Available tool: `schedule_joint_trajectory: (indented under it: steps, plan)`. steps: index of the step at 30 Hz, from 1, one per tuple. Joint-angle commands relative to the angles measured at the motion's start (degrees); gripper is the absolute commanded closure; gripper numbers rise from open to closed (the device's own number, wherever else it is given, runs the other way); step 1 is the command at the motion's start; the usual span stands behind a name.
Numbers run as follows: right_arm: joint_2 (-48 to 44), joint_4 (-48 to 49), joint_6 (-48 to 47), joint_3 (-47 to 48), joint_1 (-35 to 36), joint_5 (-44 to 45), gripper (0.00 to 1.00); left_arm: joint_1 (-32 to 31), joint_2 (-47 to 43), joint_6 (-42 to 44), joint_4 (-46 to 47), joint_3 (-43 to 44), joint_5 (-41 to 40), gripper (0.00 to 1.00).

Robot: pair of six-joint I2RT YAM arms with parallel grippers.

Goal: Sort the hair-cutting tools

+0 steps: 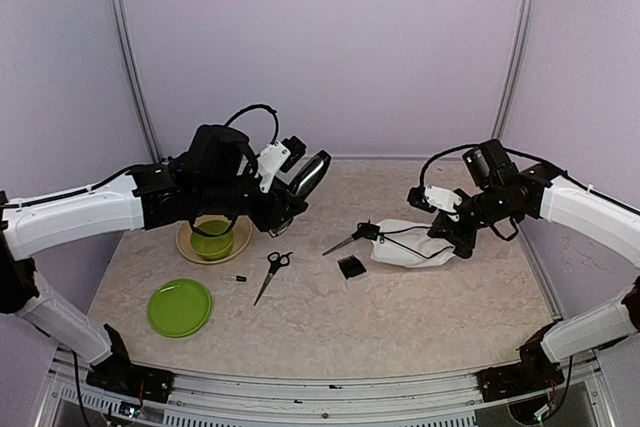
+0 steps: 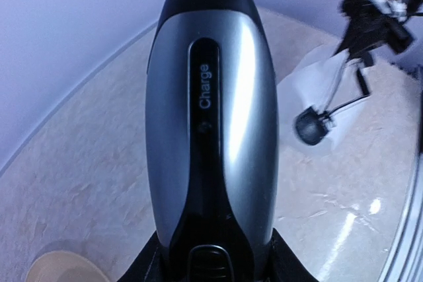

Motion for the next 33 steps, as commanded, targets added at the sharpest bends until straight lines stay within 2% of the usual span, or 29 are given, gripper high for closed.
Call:
schedule_joint_trajectory:
  steps: [1,3,6,14,19,22,27,33]
  plan:
    - [3.81,-3.56,1.51,5.05,1.84,-10.35,1.00,-2.44,-12.04,3.78,22.40,-11.64,14.03,1.00]
    - [5.89,-3.67,2.61,6.37,2.80,-13.21,1.00,-3.63,-15.70,4.25,28.40,-15.68,16.59,1.00]
    - [9.14,-3.81,3.22,7.51,4.49,-16.88,1.00,-4.89,-16.36,4.60,31.12,-16.86,21.93,1.00]
    - [16.39,-4.07,2.00,9.38,10.25,-21.38,1.00,-13.36,-4.71,9.04,32.47,-10.53,26.72,1.00]
    - [20.20,-4.93,1.69,11.58,10.86,-26.44,1.00,-15.00,3.33,10.24,34.14,-7.06,30.93,1.00]
    - [20.65,-5.11,1.58,11.80,11.37,-26.92,1.00,-15.70,7.13,13.05,33.63,-5.74,30.14,1.00]
    - [20.07,-5.38,1.58,11.13,11.64,-27.51,1.00,-18.64,11.37,20.15,31.55,-3.41,22.99,1.00]
    - [19.15,-5.10,1.66,9.88,11.91,-27.02,1.00,-19.22,14.04,21.15,31.49,-0.69,23.58,1.00]
